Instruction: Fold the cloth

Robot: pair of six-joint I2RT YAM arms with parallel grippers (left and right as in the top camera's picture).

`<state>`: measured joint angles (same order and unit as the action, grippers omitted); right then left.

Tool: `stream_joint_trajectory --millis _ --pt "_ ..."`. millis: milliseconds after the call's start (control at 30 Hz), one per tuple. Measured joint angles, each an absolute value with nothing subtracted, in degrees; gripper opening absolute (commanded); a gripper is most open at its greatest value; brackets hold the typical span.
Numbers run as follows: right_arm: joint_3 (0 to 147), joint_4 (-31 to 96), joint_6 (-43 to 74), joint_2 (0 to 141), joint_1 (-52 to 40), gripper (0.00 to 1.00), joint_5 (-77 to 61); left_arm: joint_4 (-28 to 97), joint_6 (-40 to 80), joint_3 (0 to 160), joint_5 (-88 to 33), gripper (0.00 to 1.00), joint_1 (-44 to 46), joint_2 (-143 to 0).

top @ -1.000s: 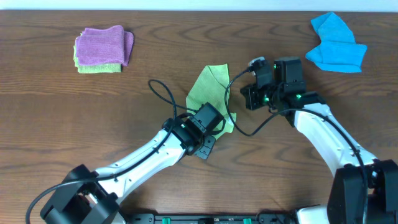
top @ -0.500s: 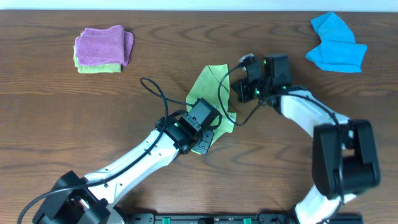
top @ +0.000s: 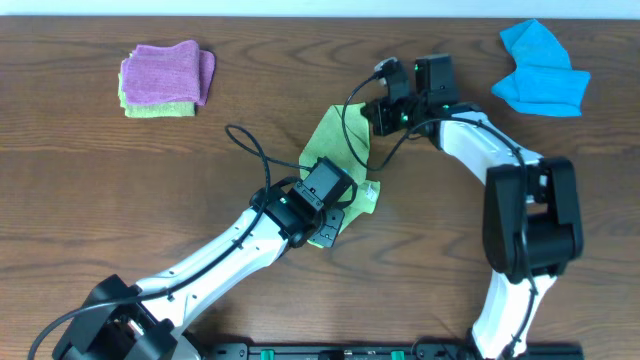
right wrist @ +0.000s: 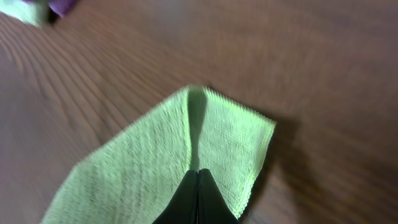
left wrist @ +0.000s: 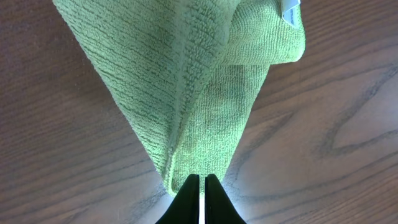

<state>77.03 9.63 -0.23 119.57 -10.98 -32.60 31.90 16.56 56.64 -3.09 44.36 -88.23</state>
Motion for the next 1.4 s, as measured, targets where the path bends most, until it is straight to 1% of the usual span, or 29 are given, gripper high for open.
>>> stream_joint_trajectory --millis 367,833,1067,1400 --pt "77.03 9.17 -0.23 121.49 -13.74 0.01 -32.47 31.64 16.56 56.64 -2.96 0.06 44.34 -88.23" --pt "77.03 8.69 -0.23 123.42 -13.76 0.01 -30.04 31.22 16.56 56.64 -2.98 0.06 44.36 -88.25" --pt "77.03 4.40 -0.21 124.14 -13.74 0.02 -29.61 30.92 16.56 56.64 -2.98 0.06 44.36 -88.31" --pt "77.38 4.91 -0.16 126.08 -13.74 0.01 -28.84 30.76 16.56 56.64 -2.98 0.06 44.36 -88.31"
